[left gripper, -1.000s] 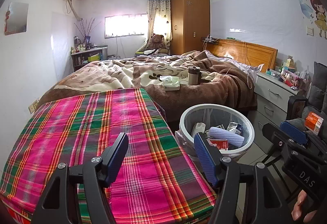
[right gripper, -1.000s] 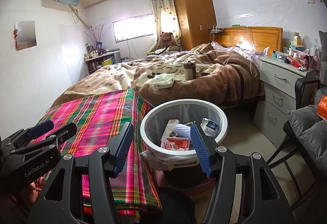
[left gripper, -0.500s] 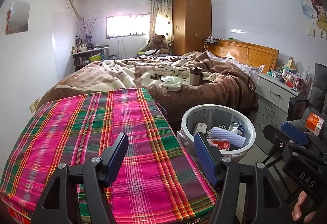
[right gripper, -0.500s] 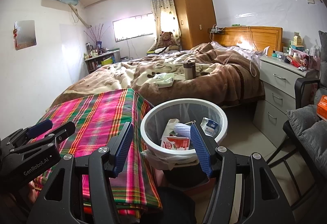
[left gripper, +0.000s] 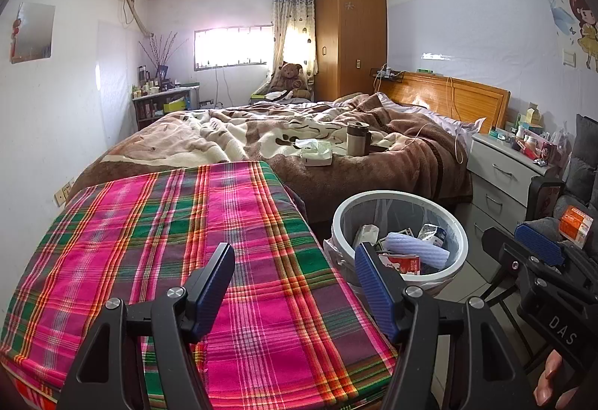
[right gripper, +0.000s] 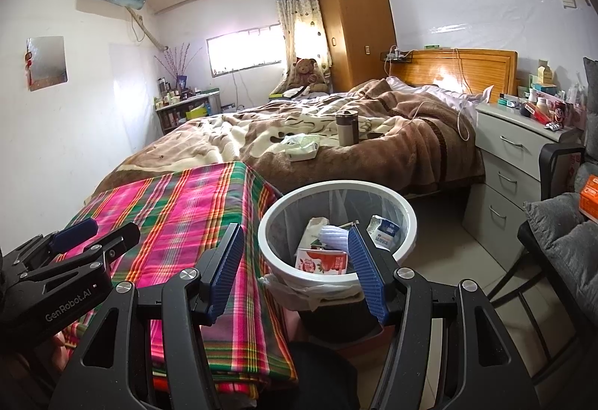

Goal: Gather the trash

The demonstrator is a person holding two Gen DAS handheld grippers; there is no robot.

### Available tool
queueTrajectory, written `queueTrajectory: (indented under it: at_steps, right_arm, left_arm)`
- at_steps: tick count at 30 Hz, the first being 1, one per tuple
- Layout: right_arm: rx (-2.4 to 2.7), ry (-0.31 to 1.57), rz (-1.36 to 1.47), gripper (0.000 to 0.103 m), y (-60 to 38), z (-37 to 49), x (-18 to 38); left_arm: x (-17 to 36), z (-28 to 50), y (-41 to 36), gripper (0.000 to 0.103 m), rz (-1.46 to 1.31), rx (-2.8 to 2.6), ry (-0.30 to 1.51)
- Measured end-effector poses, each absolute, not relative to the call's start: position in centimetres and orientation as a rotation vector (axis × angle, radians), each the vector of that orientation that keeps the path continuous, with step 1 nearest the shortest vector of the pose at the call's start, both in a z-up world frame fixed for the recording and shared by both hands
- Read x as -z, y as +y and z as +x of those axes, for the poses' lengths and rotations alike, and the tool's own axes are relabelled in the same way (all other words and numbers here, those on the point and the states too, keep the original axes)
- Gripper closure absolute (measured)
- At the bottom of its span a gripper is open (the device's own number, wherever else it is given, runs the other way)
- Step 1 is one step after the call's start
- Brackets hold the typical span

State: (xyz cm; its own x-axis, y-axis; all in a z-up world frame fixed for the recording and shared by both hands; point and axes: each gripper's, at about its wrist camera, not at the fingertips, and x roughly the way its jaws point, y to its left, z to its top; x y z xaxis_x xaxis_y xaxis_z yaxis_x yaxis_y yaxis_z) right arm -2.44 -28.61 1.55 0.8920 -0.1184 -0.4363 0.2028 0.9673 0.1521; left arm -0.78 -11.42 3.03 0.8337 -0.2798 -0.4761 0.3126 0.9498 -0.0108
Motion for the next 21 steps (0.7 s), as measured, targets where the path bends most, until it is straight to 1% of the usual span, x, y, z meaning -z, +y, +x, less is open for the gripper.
queueTrajectory:
  at_steps: [21]
  right_arm:
    - [0.166, 0.445, 0.196, 0.043, -28.67, -2.30, -1.42]
  left_arm:
    - [-2.99, -0.75, -11.56, 0.037, 0.061, 0.307, 0.495]
